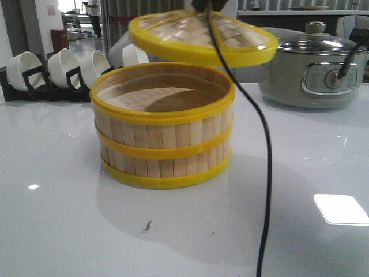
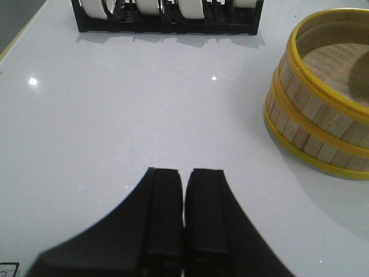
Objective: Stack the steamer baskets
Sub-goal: 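Lift the lid and carry it over the basket stack, then lower the lid onto the top basket and release it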
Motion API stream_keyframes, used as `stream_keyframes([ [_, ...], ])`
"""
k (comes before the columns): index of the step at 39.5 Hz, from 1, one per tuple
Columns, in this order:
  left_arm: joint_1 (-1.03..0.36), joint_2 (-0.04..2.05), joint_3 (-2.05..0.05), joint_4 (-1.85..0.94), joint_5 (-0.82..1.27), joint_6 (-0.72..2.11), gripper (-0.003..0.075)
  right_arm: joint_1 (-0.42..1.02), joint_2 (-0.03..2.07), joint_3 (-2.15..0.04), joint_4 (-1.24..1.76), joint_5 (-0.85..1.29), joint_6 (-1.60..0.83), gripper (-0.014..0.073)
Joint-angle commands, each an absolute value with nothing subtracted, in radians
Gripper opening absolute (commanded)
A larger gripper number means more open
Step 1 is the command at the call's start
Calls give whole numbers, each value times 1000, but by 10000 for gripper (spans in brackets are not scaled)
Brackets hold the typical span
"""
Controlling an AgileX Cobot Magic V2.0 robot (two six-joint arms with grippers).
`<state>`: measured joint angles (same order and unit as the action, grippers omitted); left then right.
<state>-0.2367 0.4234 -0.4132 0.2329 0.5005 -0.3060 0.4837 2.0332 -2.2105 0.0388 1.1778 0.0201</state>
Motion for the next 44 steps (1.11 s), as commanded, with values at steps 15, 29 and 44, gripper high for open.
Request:
stream_keyframes([
  [15,-237,429,-442,242,424,-316,85,578,2084,-2297,35,1138,14,36],
  [29,-237,429,-442,242,424,-316,85,578,2086,-2297,-9,1146,14,36],
  [44,-237,429,-442,242,424,-316,85,569,2095,-2297,-14,1153,14,36],
])
